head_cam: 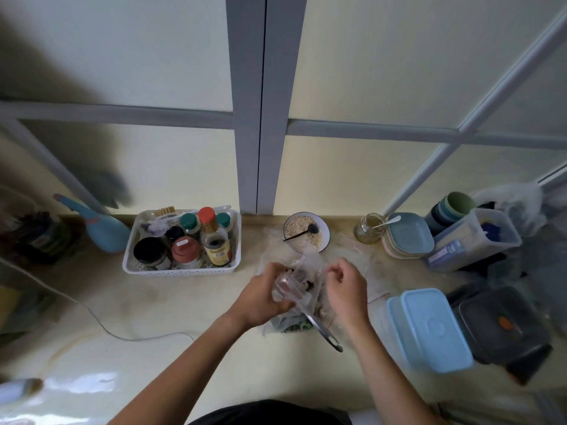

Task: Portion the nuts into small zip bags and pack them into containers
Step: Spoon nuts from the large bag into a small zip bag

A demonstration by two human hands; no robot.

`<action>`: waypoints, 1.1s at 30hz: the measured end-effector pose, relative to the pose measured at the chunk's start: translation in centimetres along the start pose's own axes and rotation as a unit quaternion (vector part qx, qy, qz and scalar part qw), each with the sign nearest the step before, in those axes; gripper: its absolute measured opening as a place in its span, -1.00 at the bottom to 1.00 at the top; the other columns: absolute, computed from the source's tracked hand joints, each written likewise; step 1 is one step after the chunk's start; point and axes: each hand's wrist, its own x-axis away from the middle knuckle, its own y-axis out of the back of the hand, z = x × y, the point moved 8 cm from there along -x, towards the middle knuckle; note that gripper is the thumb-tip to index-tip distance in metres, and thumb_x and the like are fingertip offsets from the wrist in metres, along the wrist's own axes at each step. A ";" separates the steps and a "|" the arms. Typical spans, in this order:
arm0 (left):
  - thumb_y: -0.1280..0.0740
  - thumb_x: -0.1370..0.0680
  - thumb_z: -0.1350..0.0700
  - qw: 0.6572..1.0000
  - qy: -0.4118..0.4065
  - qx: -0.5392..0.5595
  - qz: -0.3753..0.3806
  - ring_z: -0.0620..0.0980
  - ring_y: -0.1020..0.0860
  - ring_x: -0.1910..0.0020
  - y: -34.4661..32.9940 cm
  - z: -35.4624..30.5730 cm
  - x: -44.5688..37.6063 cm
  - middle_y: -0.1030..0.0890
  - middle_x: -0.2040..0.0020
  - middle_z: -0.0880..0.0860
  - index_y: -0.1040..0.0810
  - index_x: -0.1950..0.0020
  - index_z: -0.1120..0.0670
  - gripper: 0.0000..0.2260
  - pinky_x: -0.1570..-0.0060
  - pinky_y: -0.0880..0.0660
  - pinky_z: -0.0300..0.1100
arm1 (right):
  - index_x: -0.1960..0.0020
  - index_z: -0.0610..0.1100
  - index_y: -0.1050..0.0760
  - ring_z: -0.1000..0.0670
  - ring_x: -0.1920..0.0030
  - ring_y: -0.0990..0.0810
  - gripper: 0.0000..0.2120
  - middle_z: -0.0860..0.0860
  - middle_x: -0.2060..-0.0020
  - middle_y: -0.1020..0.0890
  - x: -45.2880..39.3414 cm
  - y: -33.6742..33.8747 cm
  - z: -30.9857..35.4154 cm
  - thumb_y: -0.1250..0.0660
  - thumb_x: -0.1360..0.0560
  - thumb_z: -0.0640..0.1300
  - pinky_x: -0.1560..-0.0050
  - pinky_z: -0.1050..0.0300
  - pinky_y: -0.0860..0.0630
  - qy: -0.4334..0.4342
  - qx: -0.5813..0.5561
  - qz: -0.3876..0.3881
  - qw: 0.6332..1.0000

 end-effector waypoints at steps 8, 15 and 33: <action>-0.52 -0.37 -0.14 0.994 0.091 -0.053 0.012 0.05 -0.63 -0.04 -2.4 2.7 0.0 -0.66 -0.10 0.00 -0.42 -0.32 0.03 -0.39 0.00 -0.57 -0.07 | -0.29 -0.05 -0.52 -0.14 -0.30 -0.50 -0.62 -0.09 -0.22 -0.53 4.3 -8.6 -13.5 -0.32 -0.57 0.13 -0.17 0.07 -0.49 -0.125 0.347 0.221 0.903; -0.54 -0.37 -0.03 0.994 0.098 -0.046 0.010 0.02 -0.49 -0.13 -2.8 3.5 0.8 -0.53 -0.20 0.04 -0.44 -0.28 0.07 -0.45 0.04 -0.37 -0.27 | 0.06 -0.09 -0.53 -0.02 0.21 -0.68 -0.88 -0.03 0.12 -0.69 3.5 -7.1 -11.4 -0.42 -0.54 -0.05 0.20 0.04 -0.63 -0.137 0.197 0.252 0.938; -0.55 -0.34 -0.10 0.991 0.104 -0.045 0.078 0.01 -0.47 -0.25 -4.1 2.4 0.7 -0.51 -0.28 0.01 -0.43 -0.38 0.05 -0.32 -0.16 -0.42 -0.25 | 0.03 -0.05 -0.58 0.11 0.15 -0.62 -0.71 0.05 0.19 -0.65 -0.7 -9.6 0.4 -0.25 -0.63 0.14 0.10 0.17 -0.52 0.017 -0.022 0.123 0.992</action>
